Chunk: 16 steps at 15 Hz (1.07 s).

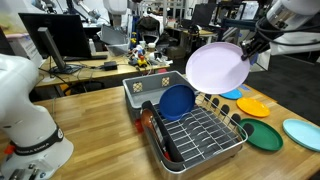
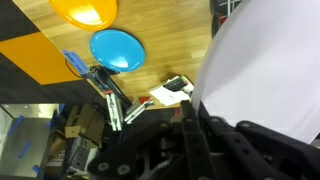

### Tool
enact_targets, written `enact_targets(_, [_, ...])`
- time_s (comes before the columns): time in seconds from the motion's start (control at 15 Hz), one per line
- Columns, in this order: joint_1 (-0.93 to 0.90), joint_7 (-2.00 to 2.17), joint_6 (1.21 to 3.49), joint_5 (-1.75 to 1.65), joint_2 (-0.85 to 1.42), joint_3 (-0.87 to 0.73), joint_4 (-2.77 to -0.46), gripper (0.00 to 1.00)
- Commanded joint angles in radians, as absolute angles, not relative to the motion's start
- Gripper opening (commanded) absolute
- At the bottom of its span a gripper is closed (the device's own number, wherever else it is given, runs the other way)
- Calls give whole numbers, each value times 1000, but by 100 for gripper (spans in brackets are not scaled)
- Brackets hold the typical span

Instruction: Remove the white plate from the dish rack and put it on the right side of the table

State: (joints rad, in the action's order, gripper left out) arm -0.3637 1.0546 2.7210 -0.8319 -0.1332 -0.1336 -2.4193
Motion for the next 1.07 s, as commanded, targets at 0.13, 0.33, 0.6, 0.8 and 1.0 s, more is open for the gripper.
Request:
enact_targets(0.13, [-300,1282,2775,-856,-203,-172,-2501,1])
enact_targets(0.33, [-293,1308,2734,-907,-196,-160,-2513,1])
enact_targets(0.6, [-303,1284,2742,-879,-183,-168,-2507,6])
enact_targets(0.8, [-303,1284,2742,-879,-183,-168,-2507,6])
enact_targets(1.0, [-303,1284,2742,-879,-183,-168,-2507,6])
